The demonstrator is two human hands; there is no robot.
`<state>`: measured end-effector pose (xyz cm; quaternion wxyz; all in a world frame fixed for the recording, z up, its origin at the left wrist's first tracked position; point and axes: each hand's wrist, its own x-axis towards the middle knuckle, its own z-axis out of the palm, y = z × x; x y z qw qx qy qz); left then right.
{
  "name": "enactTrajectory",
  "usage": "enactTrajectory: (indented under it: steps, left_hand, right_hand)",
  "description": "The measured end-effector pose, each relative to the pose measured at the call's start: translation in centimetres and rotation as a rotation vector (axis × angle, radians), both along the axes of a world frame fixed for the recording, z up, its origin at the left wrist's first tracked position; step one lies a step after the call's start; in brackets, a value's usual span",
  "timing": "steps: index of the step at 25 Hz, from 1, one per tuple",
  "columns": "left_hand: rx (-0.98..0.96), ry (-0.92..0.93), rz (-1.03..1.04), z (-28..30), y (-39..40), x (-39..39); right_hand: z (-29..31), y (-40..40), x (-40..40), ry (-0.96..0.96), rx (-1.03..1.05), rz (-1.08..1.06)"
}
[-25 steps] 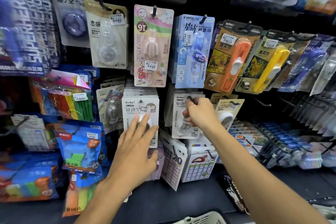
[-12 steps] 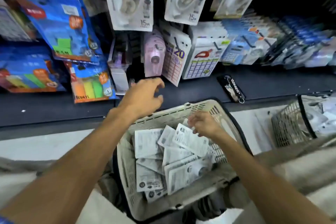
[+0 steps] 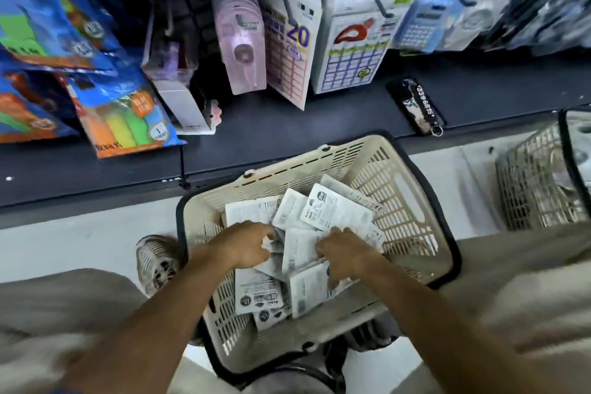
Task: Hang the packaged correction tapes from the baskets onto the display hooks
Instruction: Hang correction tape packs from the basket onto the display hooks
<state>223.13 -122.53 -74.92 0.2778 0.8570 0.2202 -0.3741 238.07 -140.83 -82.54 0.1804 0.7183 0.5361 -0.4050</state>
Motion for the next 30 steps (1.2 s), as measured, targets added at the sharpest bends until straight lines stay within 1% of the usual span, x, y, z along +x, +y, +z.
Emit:
enactTrajectory:
  steps: [2, 3, 5, 6, 7, 9, 10, 11, 14, 15, 17, 20, 22, 25, 26, 28, 30]
  left_hand:
    - [-0.007, -0.034, 0.012, -0.1, -0.1, 0.9]
    - [-0.010, -0.029, 0.012, -0.3, -0.1, 1.0]
    - [-0.011, 0.009, 0.015, -0.6, 0.0, 0.9]
    - [-0.009, 0.033, 0.018, -0.8, 0.2, 0.6]
    - [-0.005, 0.056, 0.016, -1.0, 0.3, 0.4]
    - [0.000, 0.089, 0.005, -1.0, 0.5, 0.1]
    - [-0.004, 0.093, 0.012, -1.0, 0.5, 0.0]
    - [-0.015, 0.088, 0.027, -0.9, 0.6, 0.0]
    - [-0.035, 0.048, 0.063, -0.5, 0.7, 0.5]
    - [-0.039, 0.036, 0.069, -0.4, 0.8, 0.6]
    - [-0.051, 0.020, 0.099, -0.4, 0.9, 0.7]
    - [-0.054, -0.038, 0.229, -0.5, 1.2, 0.5]
    - [-0.077, -0.044, 0.317, -0.4, 1.4, 0.0]
    - [-0.117, -0.017, 0.361, -0.4, 1.5, -0.5]
    - [-0.149, -0.044, 0.418, -0.2, 1.4, -0.4]
    - [-0.264, -0.108, 0.604, 0.5, 1.2, -0.5]
    - [-0.451, -0.093, 0.840, 1.9, 1.3, -0.9]
  right_hand:
    - [-0.4, -0.2, 0.3, 0.029, -0.011, 0.032]
    - [-0.6, -0.4, 0.4, 0.061, 0.026, -0.004]
    - [-0.8, -1.0, 0.4, 0.118, 0.105, -0.175]
    - [-0.8, -1.1, 0.4, 0.124, 0.114, -0.219]
    - [-0.6, -1.1, 0.5, 0.103, 0.105, -0.212]
    - [-0.3, -0.9, 1.2, 0.035, 0.066, -0.124]
    - [-0.2, -0.8, 1.6, 0.048, 0.044, -0.092]
    - [-0.1, -0.9, 1.9, 0.099, 0.020, -0.102]
    - [0.3, -1.3, 1.1, 0.374, -0.087, -0.307]
    - [0.4, -1.4, 0.4, 0.415, -0.101, -0.360]
    - [0.6, -1.5, -0.4, 0.409, -0.041, -0.435]
    - [1.7, -0.6, 1.0, 0.391, 0.142, -0.531]
    - [2.5, -0.5, 2.2, 0.354, 0.165, -0.552]
    - [3.5, -1.2, 1.9, 0.366, 0.179, -0.603]
    - [4.0, -1.2, 1.9, 0.370, 0.211, -0.596]
    - [6.0, -0.5, 2.5, 0.449, 0.300, -0.641]
    - [9.5, 1.1, 3.9, 0.520, 0.414, -0.730]
